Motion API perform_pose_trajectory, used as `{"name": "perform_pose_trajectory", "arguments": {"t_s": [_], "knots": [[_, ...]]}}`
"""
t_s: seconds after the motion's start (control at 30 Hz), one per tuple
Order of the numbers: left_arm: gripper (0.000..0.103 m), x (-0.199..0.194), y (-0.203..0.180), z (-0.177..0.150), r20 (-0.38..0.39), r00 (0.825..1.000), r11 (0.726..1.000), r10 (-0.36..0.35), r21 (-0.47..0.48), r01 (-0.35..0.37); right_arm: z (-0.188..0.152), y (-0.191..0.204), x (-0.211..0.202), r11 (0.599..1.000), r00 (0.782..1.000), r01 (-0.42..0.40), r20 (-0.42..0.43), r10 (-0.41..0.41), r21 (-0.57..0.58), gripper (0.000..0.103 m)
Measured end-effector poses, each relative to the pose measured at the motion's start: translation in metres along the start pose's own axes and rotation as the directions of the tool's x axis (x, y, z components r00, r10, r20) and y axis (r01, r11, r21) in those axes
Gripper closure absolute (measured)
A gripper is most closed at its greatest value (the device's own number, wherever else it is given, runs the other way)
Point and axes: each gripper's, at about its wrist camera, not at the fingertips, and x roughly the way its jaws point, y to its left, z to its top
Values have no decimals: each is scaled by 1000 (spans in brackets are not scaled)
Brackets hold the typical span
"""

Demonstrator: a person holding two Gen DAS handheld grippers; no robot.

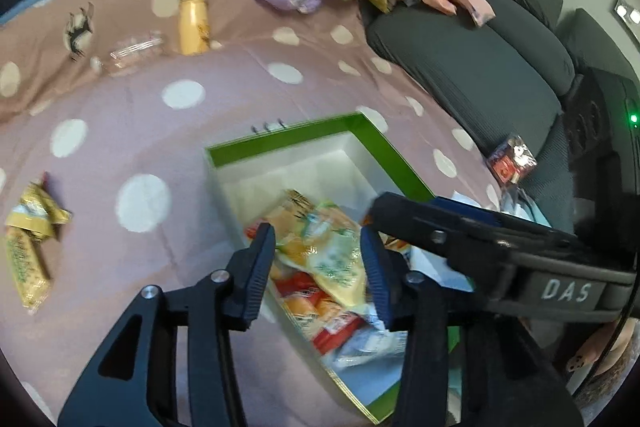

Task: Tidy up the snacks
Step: 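Open the right gripper to drop the corn-print bag into the box, then return the right gripper to the pile and grasp the crumpled yellow bag, then lift the crumpled yellow bag with the right gripper and carry it over the box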

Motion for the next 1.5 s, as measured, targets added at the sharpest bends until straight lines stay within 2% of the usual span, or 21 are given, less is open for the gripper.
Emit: {"name": "perform_pose_trajectory", "arguments": {"t_s": [0.03,0.1,0.23,0.37,0.53,0.63,0.7,0.8,0.87,0.93,1.03,1.17,1.27,1.3,1.37,1.5], "knots": [[49,-7,5,0,21,1000,1000,17,-4,-17,0,4,-2,1000,1000,1,4,-1,-7,16],[45,-18,15,2,43,998,999,51,-9,-51,0,14,-3,1000,1000,-2,6,2,-28,15],[44,-40,40,3,77,989,992,128,-25,-126,2,39,0,998,999,-44,0,44,-55,15],[42,-67,85,6,105,974,976,202,-105,-191,11,74,14,994,999,-47,-15,46,-102,15],[43,-96,152,8,116,940,931,321,-220,-291,26,128,38,979,987,-158,-58,151,-126,15],[44,-101,191,5,99,922,898,374,-288,-333,38,162,71,968,971,-225,-112,213,-111,15],[44,-97,220,1,73,924,880,374,-341,-330,41,179,94,962,959,-255,-151,238,-99,15],[45,-81,250,-4,27,932,861,362,-394,-323,42,207,141,952,932,-296,-241,270,-77,15],[49,-65,268,-10,-13,938,849,347,-422,-320,38,223,175,944,910,-320,-300,285,-76,15],[56,-50,276,-14,-35,948,848,316,-438,-299,33,233,205,946,894,-317,-356,274,-69,15],[60,-30,282,-20,-61,963,850,262,-459,-260,22,237,243,948,864,-317,-421,275,-31,15],[61,-17,283,-21,-52,974,859,222,-462,-221,12,235,267,937,832,-349,-464,303,-13,21],[65,-12,282,-19,-47,977,860,206,-468,-203,10,231,277,934,819,-356,-483,311,-2,33],[67,-9,281,-20,-50,978,861,202,-467,-201,10,230,280,935,814,-355,-492,309,-2,42],[67,-7,277,-21,-52,975,864,216,-454,-216,7,229,282,927,800,-375,-506,322,-2,46],[69,-11,270,-25,-39,975,870,219,-446,-213,4,229,273,925,821,-377,-479,311,-45,48]]}}
